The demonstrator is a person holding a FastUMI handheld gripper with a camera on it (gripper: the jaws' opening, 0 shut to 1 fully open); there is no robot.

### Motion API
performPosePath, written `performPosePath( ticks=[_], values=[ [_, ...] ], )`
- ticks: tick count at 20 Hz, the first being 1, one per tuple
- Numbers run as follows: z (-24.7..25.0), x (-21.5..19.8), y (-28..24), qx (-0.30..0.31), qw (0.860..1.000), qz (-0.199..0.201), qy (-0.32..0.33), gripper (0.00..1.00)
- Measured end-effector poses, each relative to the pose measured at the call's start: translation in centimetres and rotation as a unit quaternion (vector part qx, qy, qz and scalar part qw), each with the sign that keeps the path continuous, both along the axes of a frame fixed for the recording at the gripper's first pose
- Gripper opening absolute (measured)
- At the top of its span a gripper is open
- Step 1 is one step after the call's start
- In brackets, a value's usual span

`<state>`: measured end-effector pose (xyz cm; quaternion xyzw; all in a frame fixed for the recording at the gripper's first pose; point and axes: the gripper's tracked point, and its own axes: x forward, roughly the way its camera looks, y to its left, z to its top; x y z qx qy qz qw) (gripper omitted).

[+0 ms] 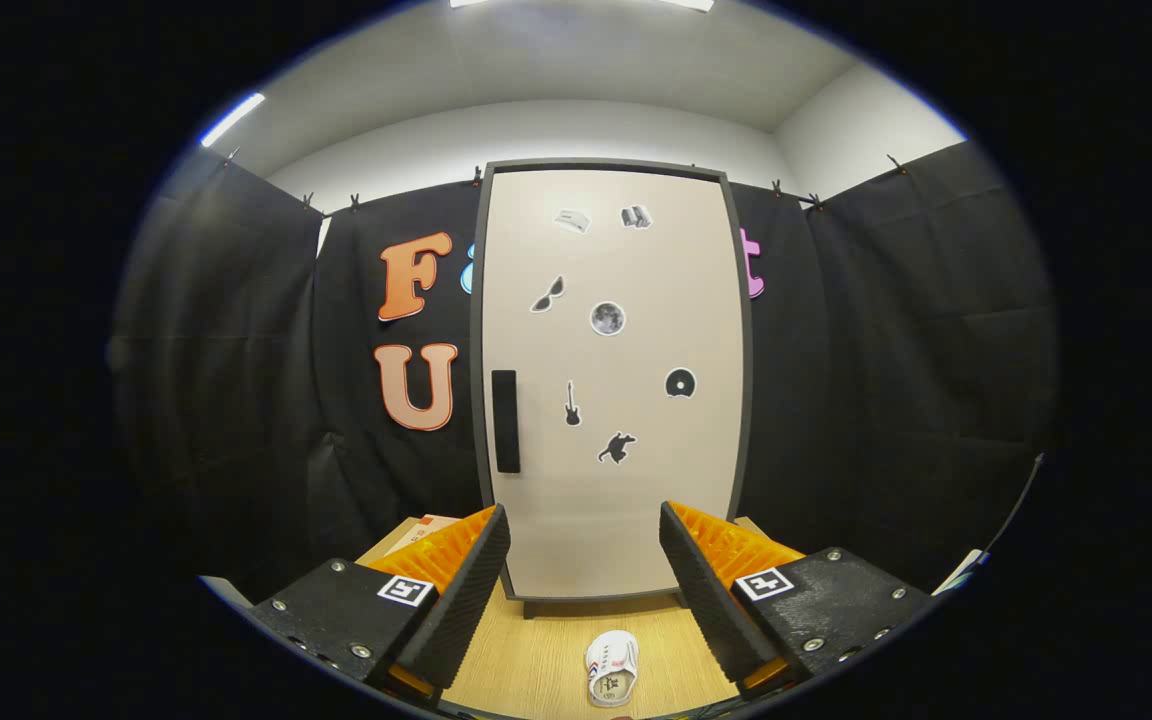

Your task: Open the shoe cabinet door, grab the shoes and put them into the shoe cabinet, then close the shoe cabinet door.

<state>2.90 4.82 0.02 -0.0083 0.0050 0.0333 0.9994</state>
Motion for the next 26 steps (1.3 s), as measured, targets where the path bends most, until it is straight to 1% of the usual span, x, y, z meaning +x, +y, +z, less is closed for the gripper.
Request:
performPosePath(
  ticks=[6,11,16,22,25,26],
  values=[
    [0.7,5.3,4.9,0.001,1.000,0.025,-0.013,0.94],
    [0.8,10.8,8.0,0.000,0.999,0.032,-0.012,0.94],
    [0.8,16.4,9.8,-0.014,1.000,0.027,-0.009,0.94],
    [-0.3,21.0,10.1,-0.012,1.000,0.014,0.004,0.94],
    [-0.7,22.2,9.9,-0.019,1.000,0.004,0.014,0.90],
    [-0.7,22.4,9.9,-0.019,1.000,0.001,0.014,0.83]
  ],
)
